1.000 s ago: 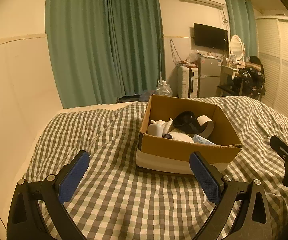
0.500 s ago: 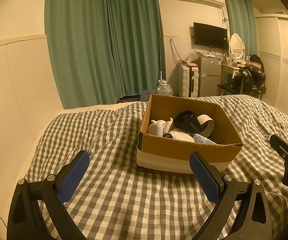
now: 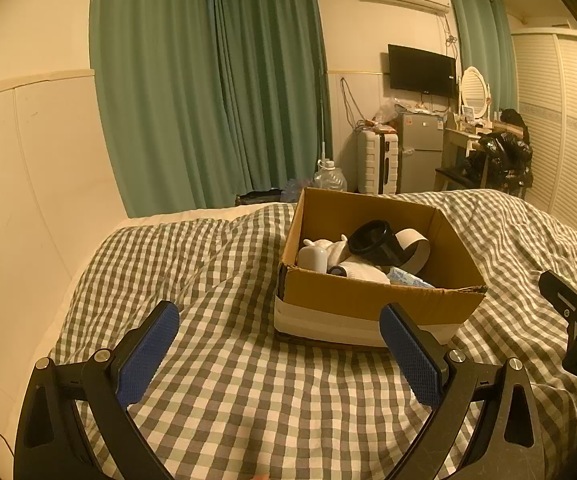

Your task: Organize objects

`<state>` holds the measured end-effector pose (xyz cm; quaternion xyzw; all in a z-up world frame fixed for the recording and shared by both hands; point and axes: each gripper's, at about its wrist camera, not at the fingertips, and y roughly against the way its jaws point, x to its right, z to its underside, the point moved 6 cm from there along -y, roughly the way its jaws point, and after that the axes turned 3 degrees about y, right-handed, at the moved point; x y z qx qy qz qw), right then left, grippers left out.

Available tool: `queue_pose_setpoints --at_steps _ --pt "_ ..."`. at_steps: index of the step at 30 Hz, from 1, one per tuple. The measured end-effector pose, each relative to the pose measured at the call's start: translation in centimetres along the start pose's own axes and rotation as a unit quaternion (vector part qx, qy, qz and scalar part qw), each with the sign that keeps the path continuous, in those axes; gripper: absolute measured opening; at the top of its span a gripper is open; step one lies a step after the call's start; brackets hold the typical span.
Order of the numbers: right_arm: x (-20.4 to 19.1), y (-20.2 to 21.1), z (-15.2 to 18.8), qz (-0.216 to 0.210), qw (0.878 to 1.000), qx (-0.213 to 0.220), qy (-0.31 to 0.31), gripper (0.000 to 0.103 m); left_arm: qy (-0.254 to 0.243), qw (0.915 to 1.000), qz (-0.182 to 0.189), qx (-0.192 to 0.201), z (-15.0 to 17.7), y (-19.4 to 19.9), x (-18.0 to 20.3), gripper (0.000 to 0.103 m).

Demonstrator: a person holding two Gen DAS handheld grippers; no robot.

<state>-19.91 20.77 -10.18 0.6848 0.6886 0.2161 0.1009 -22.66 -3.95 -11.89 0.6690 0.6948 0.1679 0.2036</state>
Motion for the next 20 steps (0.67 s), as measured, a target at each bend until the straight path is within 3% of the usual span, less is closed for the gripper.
queue_pose_setpoints --at_steps 20 --pt "-0.03 -0.11 0.16 0.000 1.000 -0.001 0.001 0.101 -0.002 0.9999 -0.012 0.008 -0.15 0.16 -0.22 0.103"
